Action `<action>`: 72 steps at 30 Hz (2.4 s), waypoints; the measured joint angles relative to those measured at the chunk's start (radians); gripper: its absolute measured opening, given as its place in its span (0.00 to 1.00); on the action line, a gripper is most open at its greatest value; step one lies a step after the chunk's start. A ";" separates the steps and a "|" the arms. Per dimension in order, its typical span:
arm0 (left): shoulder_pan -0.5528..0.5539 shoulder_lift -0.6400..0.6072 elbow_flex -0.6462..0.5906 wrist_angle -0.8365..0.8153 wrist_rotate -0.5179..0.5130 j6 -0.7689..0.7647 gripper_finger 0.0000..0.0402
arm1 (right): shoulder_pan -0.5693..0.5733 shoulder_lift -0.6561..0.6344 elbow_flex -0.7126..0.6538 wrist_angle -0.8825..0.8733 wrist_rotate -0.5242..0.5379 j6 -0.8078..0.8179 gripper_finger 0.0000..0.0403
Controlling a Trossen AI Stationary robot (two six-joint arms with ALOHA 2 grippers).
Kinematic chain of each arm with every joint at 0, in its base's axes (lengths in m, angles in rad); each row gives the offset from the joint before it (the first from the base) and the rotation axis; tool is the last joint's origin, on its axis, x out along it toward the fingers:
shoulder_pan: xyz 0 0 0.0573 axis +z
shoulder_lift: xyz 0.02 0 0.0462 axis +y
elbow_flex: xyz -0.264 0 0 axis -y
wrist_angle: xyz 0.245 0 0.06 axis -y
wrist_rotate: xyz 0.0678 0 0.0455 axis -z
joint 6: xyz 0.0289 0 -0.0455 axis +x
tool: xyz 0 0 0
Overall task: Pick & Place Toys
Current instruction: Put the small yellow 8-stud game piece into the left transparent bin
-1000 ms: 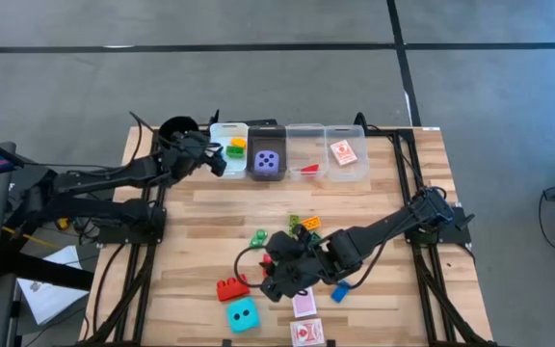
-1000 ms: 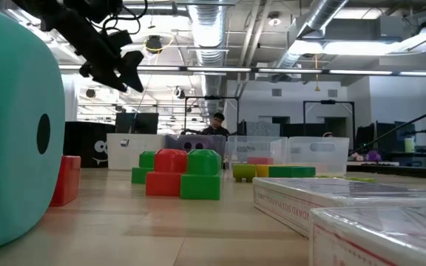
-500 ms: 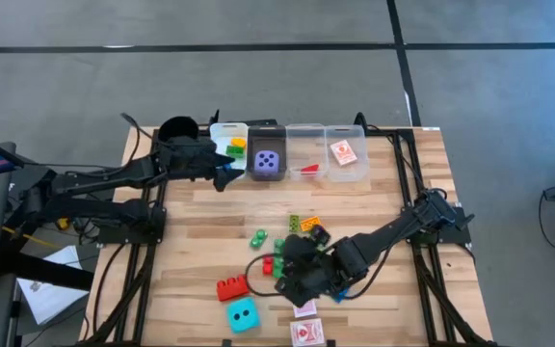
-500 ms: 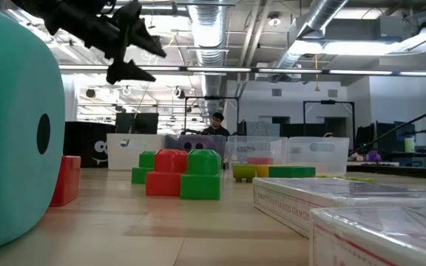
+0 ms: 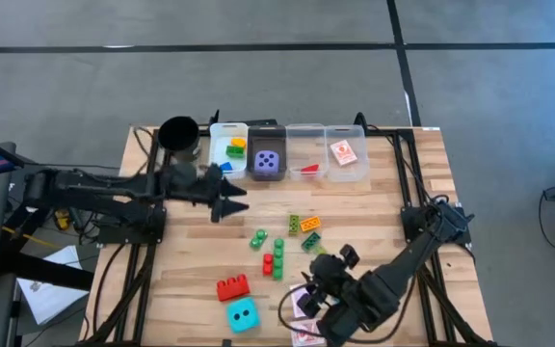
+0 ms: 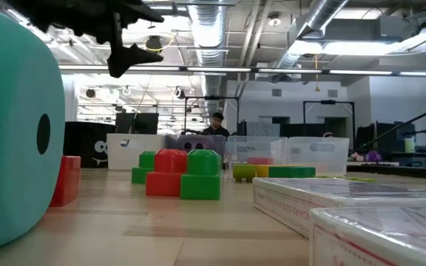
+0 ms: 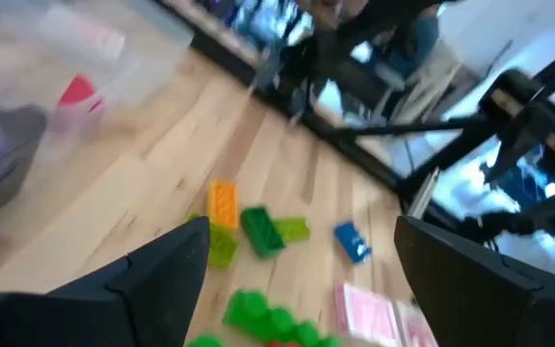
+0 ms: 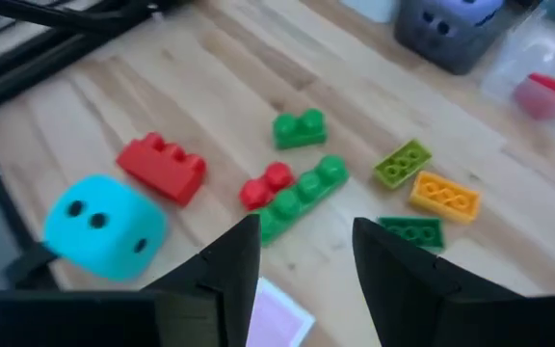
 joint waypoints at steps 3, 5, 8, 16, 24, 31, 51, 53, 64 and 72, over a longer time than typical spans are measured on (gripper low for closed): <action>-0.158 -0.001 -0.105 0.134 -0.189 -0.049 0.78 | 0.003 0.000 0.000 0.015 0.000 0.000 0.40; -0.255 -0.001 -0.189 0.223 -0.297 -0.115 0.77 | -0.004 0.000 0.000 0.005 -0.004 0.001 0.40; -0.370 0.000 -0.323 0.377 -0.444 -0.228 0.76 | -0.021 0.000 -0.012 -0.049 -0.008 0.035 0.40; -0.450 0.000 -0.527 0.630 -0.527 -0.340 0.76 | -0.045 -0.001 -0.019 -0.182 -0.030 0.072 0.40; -0.450 0.000 -0.538 0.590 -0.527 -0.340 0.76 | -0.043 -0.013 -0.209 -0.003 0.054 0.169 0.39; -0.450 0.000 -0.538 0.599 -0.527 -0.340 0.77 | -0.083 -0.136 -0.616 0.761 -0.164 -0.156 0.33; -0.449 0.000 -0.538 0.619 -0.526 -0.340 0.77 | -0.274 -0.569 -0.924 0.715 -0.198 -0.630 0.31; -0.449 0.000 -0.538 0.618 -0.526 -0.340 0.77 | -0.304 -0.605 -1.005 0.782 -0.276 -0.632 0.31; -0.449 0.000 -0.538 0.618 -0.526 -0.340 0.77 | -0.390 -0.586 -1.159 0.796 -0.623 -0.874 0.31; -0.449 0.000 -0.539 0.617 -0.526 -0.340 0.77 | -0.442 -0.507 -1.159 0.783 -0.672 -1.075 0.31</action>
